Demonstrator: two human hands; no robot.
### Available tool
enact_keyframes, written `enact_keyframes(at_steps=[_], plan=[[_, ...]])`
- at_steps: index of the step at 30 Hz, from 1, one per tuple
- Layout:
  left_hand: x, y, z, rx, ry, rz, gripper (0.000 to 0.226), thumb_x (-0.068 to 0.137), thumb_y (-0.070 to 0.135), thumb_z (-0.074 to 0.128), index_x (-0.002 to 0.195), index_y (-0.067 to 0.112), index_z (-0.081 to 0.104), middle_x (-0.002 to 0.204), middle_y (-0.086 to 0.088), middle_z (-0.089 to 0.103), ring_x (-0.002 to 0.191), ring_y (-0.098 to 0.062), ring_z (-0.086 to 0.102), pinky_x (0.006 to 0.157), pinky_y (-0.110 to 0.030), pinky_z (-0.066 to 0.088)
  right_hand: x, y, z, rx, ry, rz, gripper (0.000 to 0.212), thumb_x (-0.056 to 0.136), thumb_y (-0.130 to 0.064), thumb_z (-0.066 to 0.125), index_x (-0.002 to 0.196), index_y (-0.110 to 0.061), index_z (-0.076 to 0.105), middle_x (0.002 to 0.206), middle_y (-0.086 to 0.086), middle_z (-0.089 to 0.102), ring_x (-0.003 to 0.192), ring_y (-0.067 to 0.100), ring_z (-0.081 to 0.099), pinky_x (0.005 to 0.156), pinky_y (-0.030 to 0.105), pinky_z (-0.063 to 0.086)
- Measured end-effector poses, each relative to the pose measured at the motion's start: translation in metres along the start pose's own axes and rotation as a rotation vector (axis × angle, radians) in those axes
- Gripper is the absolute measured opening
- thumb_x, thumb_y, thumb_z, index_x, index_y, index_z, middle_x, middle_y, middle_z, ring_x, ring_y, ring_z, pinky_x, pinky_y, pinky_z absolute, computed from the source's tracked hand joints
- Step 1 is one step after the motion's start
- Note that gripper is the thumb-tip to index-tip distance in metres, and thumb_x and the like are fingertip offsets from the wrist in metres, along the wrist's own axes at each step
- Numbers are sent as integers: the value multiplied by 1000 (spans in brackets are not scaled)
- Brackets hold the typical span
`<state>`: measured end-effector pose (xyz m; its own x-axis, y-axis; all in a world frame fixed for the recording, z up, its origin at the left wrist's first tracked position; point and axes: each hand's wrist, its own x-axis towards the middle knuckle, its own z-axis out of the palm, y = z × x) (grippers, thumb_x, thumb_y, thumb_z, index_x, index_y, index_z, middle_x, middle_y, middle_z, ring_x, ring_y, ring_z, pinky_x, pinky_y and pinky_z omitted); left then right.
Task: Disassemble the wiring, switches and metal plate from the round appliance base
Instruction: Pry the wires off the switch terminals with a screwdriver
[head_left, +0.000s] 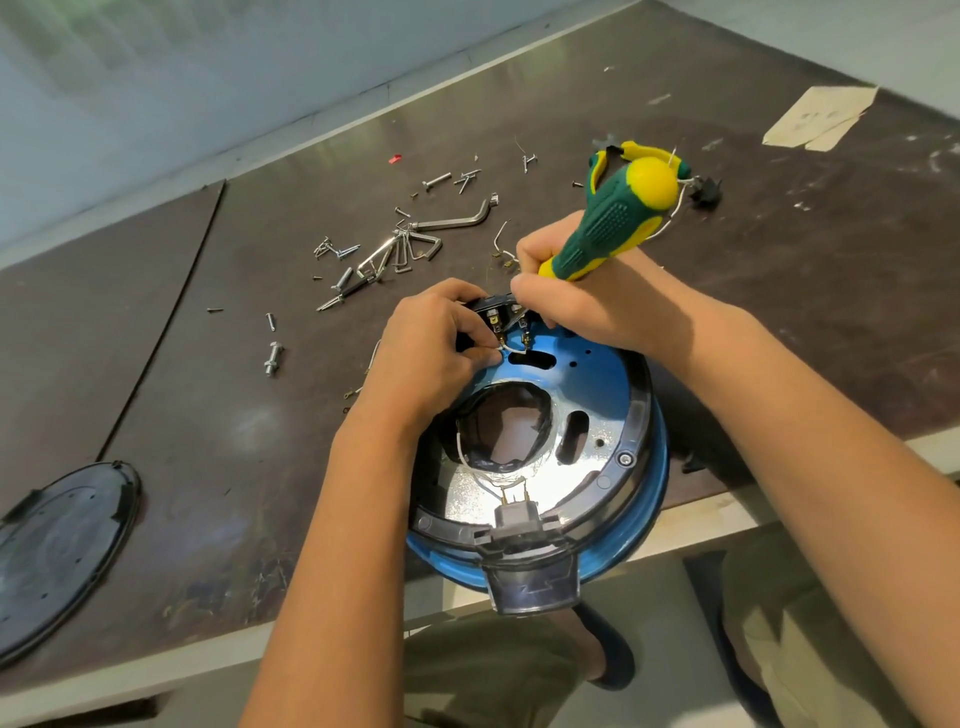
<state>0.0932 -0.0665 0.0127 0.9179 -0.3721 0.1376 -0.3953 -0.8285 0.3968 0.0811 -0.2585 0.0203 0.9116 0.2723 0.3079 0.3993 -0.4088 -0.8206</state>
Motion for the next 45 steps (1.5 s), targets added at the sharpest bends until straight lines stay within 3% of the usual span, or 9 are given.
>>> enact_keyframes(at_steps=[4,8,18,26,28,30,36,41,45], plan=[[1,0,0,11,-10,-1,11,74,19,84,83,25,81,125,8,61,109,-16,59,93,-38,49,8,-2,3,112,110,176,31,88,-12,58,60,0,51,51,11,56,44,12,45,49,23,38],[1,-1,0,21,-7,1,11,75,20,84,83,26,80,126,8,61,110,-16,58,93,-39,49,16,-3,3,199,161,299,30,86,-17,57,56,-13,55,47,8,56,34,17,38,40,19,31],[0,-2,1,29,1,29,12,74,17,85,83,25,81,125,6,62,109,-14,59,92,-32,48,24,0,1,410,173,488,25,89,-18,56,65,-10,55,48,5,49,34,14,28,40,15,23],[-1,-2,2,32,22,51,14,73,15,85,85,21,82,120,6,65,104,-9,59,85,-9,38,22,-4,0,432,152,566,24,90,-23,56,67,-14,55,47,-3,49,33,9,30,38,15,24],[-1,-1,0,14,17,52,15,73,14,85,86,19,82,120,5,66,104,-11,61,92,-18,43,21,-6,1,447,191,586,22,88,-20,57,68,-13,56,46,-2,49,33,10,30,38,15,24],[0,0,-1,12,11,49,16,73,14,84,88,18,82,121,4,66,106,-12,61,95,-23,45,23,-8,0,448,214,591,19,87,-19,57,69,-12,56,46,-1,49,33,10,31,38,15,24],[0,0,-3,4,3,33,18,75,15,84,92,14,81,125,4,64,110,-10,57,93,-17,40,22,-8,-1,442,195,583,20,89,-20,57,70,-13,56,48,-2,49,34,9,31,38,16,25],[0,1,-4,8,3,38,18,74,15,84,91,13,81,123,3,65,106,-7,57,89,-8,36,16,-8,4,313,210,374,27,87,-18,58,61,-13,56,47,6,51,33,14,36,38,16,27],[0,1,-2,15,7,32,17,73,15,85,89,14,82,123,1,65,107,-12,60,91,-14,39,15,-11,6,249,219,334,29,85,-18,59,57,-13,57,45,7,52,32,15,37,38,15,29]])
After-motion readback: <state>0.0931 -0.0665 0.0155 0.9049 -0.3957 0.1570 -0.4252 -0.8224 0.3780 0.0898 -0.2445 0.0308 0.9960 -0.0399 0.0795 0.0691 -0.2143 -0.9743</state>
